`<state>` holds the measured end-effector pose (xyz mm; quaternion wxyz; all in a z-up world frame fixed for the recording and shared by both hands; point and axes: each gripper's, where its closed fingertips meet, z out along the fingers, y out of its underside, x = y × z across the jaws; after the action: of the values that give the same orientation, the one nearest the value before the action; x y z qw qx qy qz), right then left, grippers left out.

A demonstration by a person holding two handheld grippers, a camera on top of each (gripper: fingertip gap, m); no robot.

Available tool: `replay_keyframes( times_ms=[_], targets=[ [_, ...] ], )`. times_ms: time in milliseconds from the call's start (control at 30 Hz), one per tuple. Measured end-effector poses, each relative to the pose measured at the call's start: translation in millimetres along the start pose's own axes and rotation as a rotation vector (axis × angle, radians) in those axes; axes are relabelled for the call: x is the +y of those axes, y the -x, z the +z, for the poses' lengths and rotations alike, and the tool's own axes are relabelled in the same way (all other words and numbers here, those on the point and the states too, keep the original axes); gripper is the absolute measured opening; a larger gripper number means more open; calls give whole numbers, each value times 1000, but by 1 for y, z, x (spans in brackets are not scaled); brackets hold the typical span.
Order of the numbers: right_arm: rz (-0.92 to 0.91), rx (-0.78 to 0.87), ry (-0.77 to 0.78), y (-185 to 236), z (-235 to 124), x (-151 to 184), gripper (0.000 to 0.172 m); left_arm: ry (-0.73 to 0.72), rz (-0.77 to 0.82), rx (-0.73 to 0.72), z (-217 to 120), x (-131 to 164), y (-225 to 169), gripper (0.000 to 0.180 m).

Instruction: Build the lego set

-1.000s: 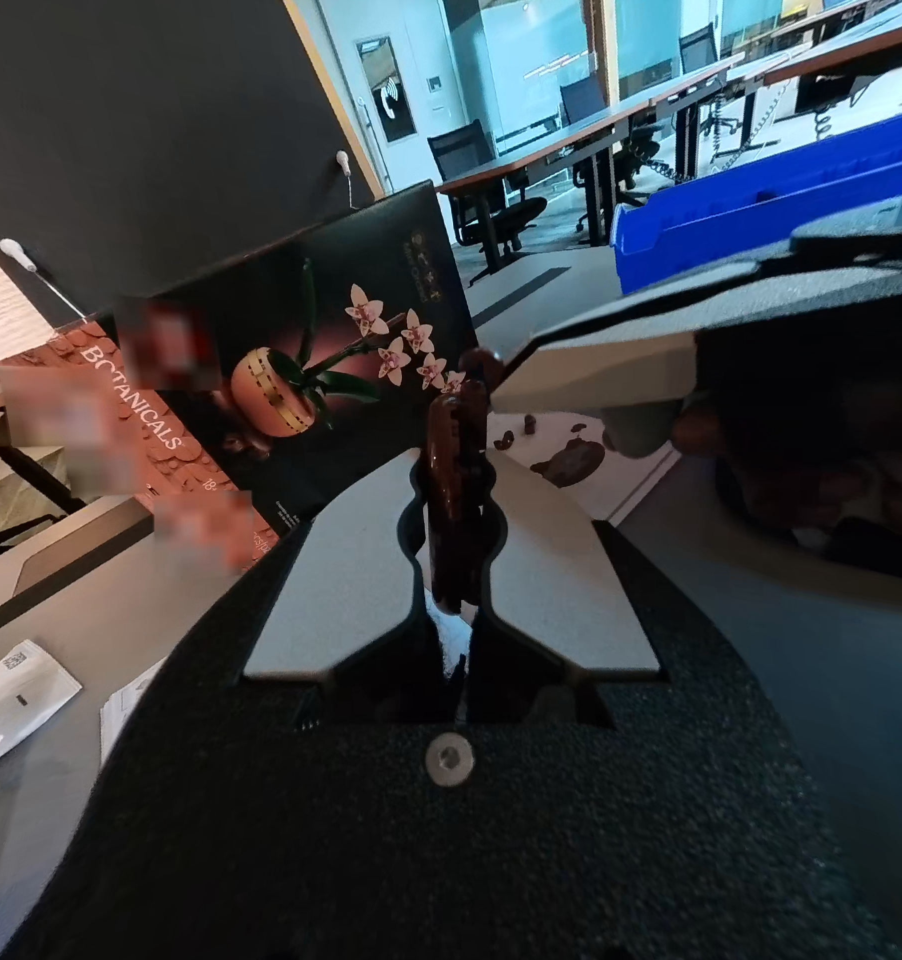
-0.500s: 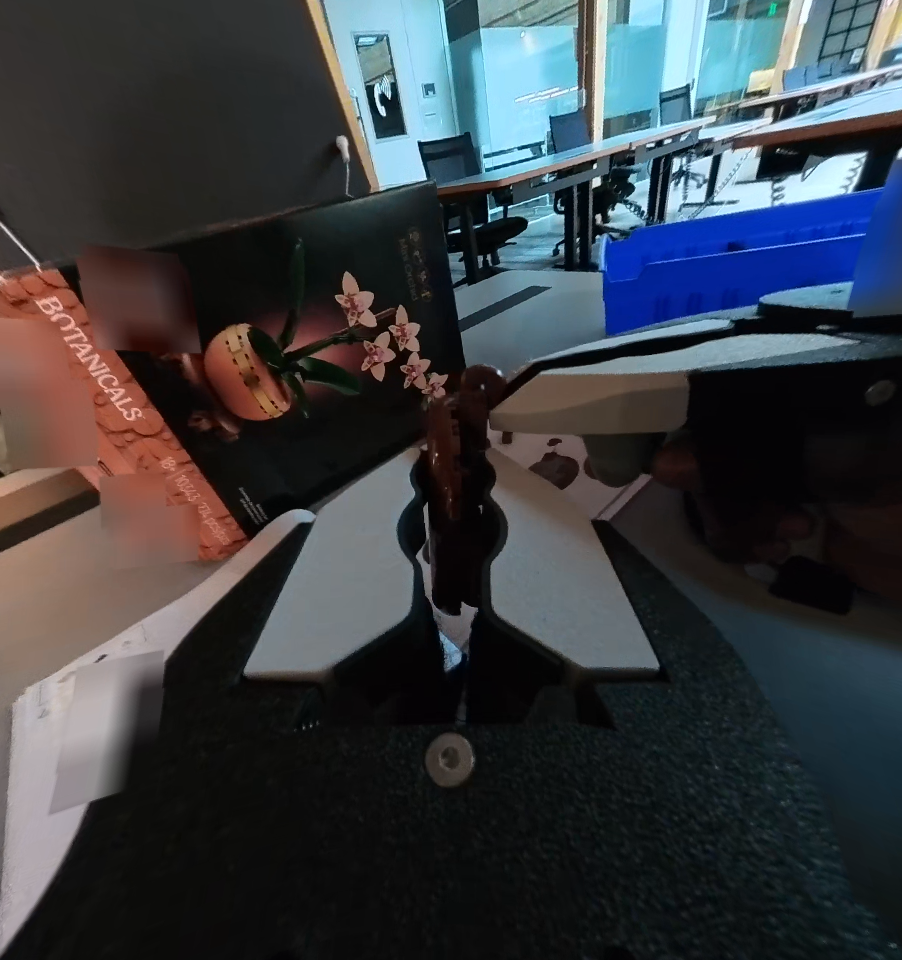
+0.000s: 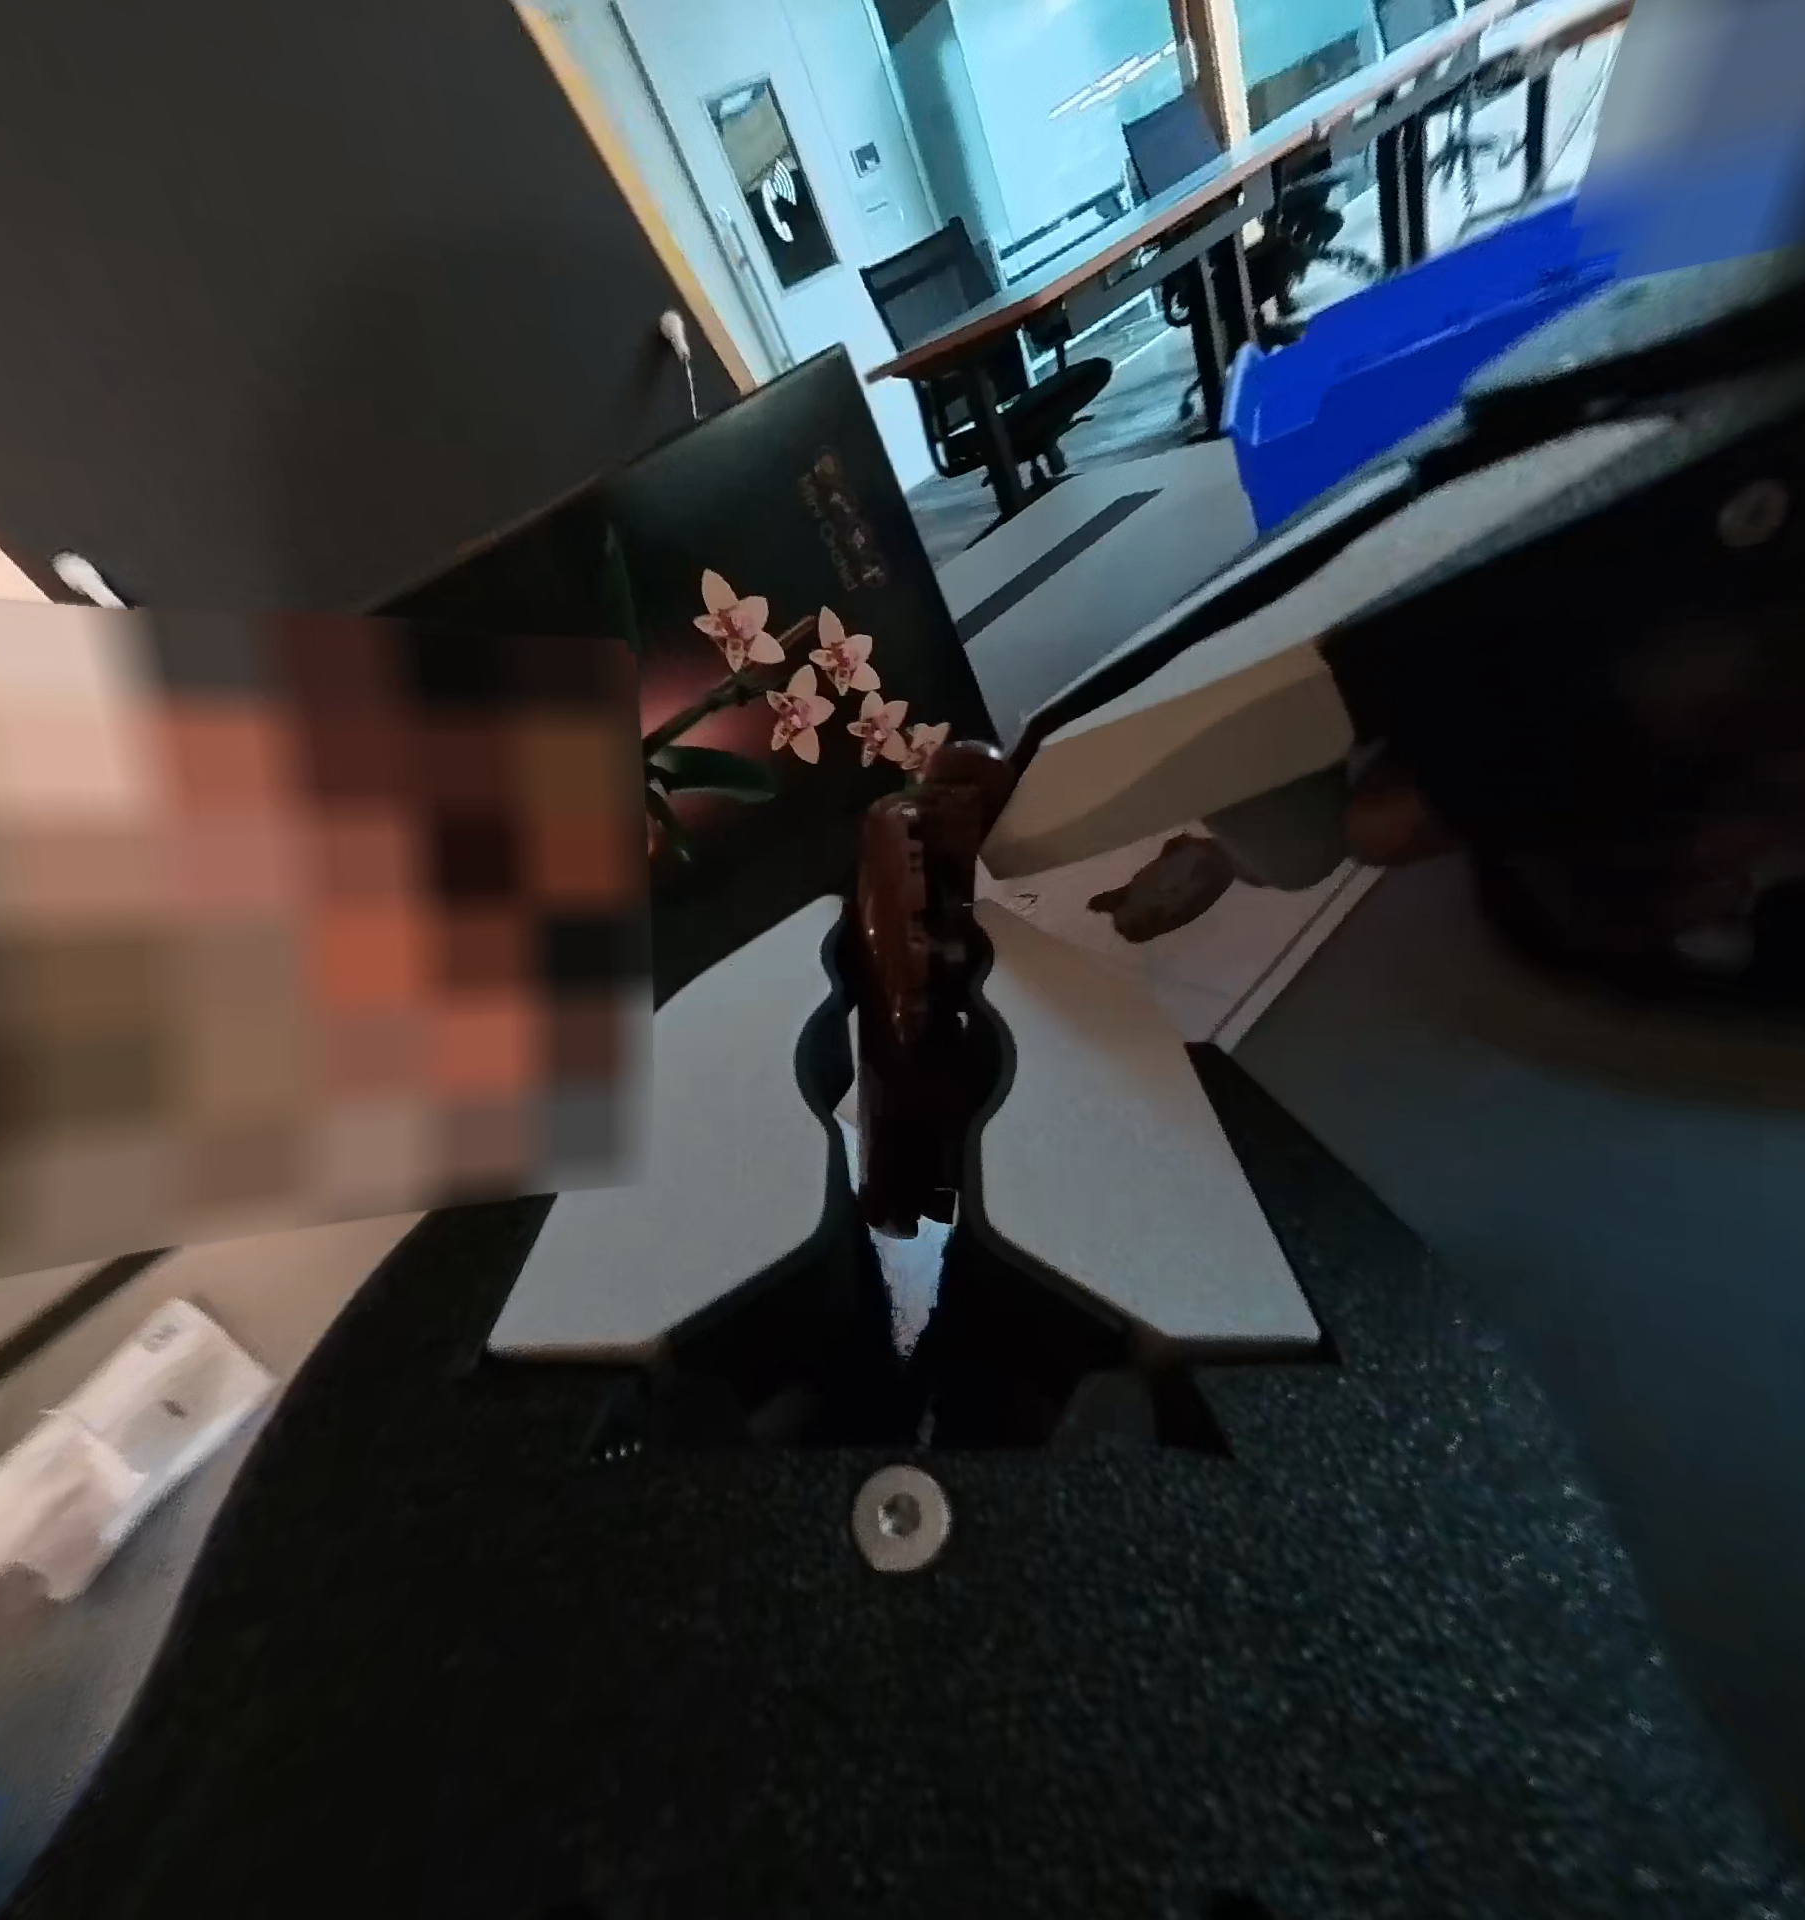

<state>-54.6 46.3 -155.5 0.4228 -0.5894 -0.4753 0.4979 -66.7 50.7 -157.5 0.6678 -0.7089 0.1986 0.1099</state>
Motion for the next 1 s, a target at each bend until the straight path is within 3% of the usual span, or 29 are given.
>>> replay_keyframes(
  times_ms=[233,633,900,967,1000],
  targets=[
    [-47,-15,58,1,-2,5,6,5,92,-14,-1,0,-3,16],
    [-65,-31,121,0,-2,13,6,21,117,-3,-1,4,-6,16],
    [-117,8,84,2,2,-6,6,-31,35,-40,-1,-4,4,16],
    [-114,44,59,-1,3,-16,41,-102,-110,-49,-3,-12,14,16],
    [-102,39,27,1,1,-22,48,-126,-195,-37,-5,-13,19,16]
  ],
)
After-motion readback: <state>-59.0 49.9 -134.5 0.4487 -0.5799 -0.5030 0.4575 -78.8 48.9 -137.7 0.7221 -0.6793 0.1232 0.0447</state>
